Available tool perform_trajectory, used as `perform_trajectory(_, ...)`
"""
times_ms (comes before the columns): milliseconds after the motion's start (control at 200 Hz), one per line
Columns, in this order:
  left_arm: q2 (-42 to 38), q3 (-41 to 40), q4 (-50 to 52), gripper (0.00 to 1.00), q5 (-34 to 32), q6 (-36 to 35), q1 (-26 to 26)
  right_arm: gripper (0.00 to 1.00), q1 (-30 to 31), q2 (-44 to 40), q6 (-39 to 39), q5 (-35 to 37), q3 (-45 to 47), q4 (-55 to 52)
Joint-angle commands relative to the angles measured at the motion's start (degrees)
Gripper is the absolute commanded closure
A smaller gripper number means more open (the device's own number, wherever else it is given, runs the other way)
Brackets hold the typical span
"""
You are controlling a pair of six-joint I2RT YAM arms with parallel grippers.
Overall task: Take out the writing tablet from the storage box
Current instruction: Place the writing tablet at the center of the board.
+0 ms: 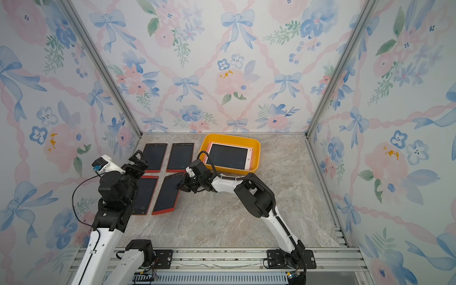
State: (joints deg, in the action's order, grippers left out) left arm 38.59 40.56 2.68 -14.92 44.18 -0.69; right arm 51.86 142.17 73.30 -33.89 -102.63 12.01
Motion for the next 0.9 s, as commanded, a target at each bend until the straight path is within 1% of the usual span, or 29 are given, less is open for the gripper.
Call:
perform_trajectory(0, -0.7, -0.87, -1.26, 0.02, 0.46, 0.67, 0.42, 0.89, 0.26, 2.03, -0.96, -0.06, -1.31, -3.05)
perform_trajectory(200, -0.97, -1.0, -1.19, 0.02, -0.11, 0.56, 0.5, 0.88, 0.26, 1.43, -3.77, 1.19, -2.03, -6.44)
perform_trajectory(235, -0.95, -1.0, -1.2, 0.02, -0.1, 0.51, 0.51, 0.85, 0.35, 1.36, -3.94, 1.24, -2.28, -6.75)
perform_trajectory(345, -0.86, -1.0, -1.45, 0.02, 0.06, 0.47, 0.53, 0.72, 0.35, 1.39, -4.46, 1.33, -2.56, -7.94)
perform_trajectory(435, -0.85, -1.0, -1.64, 0.02, 0.22, 0.58, 0.6, 0.67, 0.47, 1.09, -5.04, 1.84, -2.59, -9.09)
perform_trajectory(610, -0.91, -1.0, -1.8, 0.02, 0.45, 0.86, 0.68, 0.64, 0.38, -0.09, -6.06, 3.13, -1.79, -11.09)
perform_trajectory(830, -1.24, -1.0, -1.92, 0.02, 0.5, 1.06, 0.69, 0.64, 0.27, -1.18, -6.41, 4.29, -0.51, -12.01)
perform_trajectory(845, -1.31, -2.51, -1.97, 0.02, 0.58, 1.07, 0.69, 0.64, 0.29, -1.18, -6.35, 4.35, -0.51, -12.01)
perform_trajectory(890, -1.41, -2.76, -1.93, 0.02, 0.59, 1.08, 0.69, 0.64, 0.22, -1.12, -6.24, 4.31, -0.39, -11.92)
